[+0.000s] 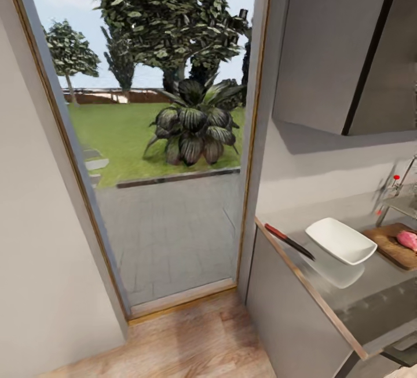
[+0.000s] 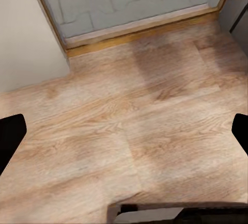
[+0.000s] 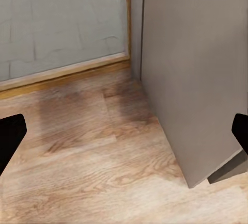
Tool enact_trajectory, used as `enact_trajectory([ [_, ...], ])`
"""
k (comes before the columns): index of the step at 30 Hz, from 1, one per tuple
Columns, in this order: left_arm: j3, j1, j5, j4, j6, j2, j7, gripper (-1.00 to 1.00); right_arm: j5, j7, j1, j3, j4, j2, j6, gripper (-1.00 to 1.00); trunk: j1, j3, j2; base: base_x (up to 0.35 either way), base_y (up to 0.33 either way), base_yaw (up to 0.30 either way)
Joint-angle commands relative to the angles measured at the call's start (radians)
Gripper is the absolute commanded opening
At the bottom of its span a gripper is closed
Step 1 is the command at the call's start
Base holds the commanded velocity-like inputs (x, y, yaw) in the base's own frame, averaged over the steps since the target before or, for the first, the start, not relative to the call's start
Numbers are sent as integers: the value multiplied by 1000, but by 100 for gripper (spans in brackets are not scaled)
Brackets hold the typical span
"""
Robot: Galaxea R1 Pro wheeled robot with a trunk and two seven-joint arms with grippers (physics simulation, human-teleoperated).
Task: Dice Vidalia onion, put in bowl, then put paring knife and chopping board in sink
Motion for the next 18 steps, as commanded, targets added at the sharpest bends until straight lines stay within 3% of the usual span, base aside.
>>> enact_trajectory([
  [1, -5, -1, 7, 4, -4, -3, 7, 100, 4, 8, 0, -6, -1, 2, -1, 100, 1, 0, -2, 85, 49, -154],
  [7, -5, -1, 6, 95, -3, -85, 39, 100, 4, 8, -1, -6, -1, 2, -1, 100, 1, 3, -2, 22, -38, -51],
  [8, -5, -1, 5, 112, -3, -96, 67, 100, 4, 8, -1, -6, -1, 2, -1, 100, 1, 3, -2, 4, -9, -9],
  [11, -5, -4, 2, 149, -2, -134, 232, 100, 4, 8, 0, -6, -1, 2, -1, 100, 1, 3, -2, 1, -3, -3],
  [16, -5, -34, 0, 185, -3, -163, 366, 100, 4, 8, 0, -6, -1, 2, -1, 100, 1, 3, -2, 0, 0, 0],
  [17, -5, -52, 0, 204, -3, -168, 443, 100, 4, 8, 0, -6, -1, 2, -1, 100, 1, 3, -2, 0, 0, 0],
  [18, -5, -60, 0, 210, -4, -170, 480, 100, 4, 8, 0, -6, -1, 2, -1, 100, 1, 3, -2, 0, 0, 0],
])
